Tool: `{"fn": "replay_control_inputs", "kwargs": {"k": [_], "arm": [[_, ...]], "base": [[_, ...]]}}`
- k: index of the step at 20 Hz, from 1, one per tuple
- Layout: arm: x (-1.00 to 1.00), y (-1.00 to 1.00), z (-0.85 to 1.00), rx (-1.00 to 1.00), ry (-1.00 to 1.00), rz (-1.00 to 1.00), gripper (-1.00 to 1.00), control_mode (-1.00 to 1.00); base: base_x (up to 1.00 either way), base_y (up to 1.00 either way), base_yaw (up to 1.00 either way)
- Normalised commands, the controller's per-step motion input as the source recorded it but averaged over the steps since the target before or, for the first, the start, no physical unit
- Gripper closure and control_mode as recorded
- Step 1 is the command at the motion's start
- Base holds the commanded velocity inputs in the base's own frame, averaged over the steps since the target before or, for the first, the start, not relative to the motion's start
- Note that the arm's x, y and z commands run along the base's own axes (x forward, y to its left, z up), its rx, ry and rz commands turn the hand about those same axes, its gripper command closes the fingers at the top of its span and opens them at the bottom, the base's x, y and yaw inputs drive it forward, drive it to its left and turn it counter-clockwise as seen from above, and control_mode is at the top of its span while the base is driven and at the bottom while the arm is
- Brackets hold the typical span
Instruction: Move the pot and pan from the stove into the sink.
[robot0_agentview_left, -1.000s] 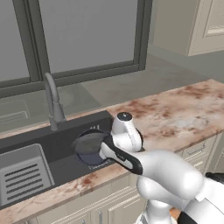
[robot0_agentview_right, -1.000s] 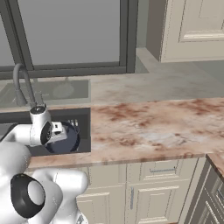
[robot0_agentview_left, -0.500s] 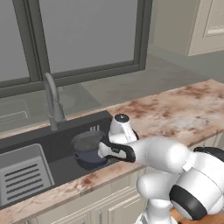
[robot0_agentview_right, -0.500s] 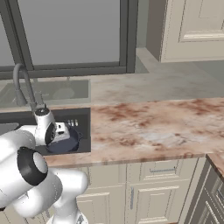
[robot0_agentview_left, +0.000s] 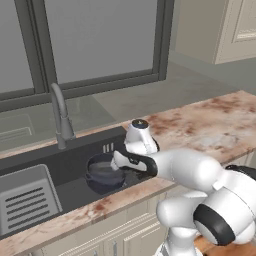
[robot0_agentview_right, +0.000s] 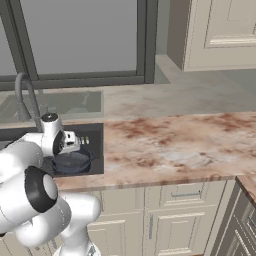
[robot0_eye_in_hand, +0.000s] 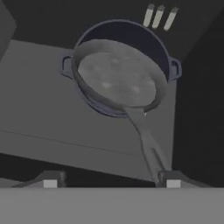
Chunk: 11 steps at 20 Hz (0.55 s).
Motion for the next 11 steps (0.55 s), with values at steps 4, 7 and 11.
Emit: {"fn": "replay_control_inputs", "kwargs": {"k": [4,7,11], "arm": [[0.00,0.00,0.87,0.07,0.01,0.00,-1.00,-1.00],[0.00,0.00,0.89,0.07,0.02,0.00,-1.00,-1.00],[-0.08,0.00,0.84,0.05,0.08,0.00,-1.00,-1.00]], "base": [[0.00,0.00,0.00],[0.00,0.00,0.00],[0.00,0.00,0.00]]}}
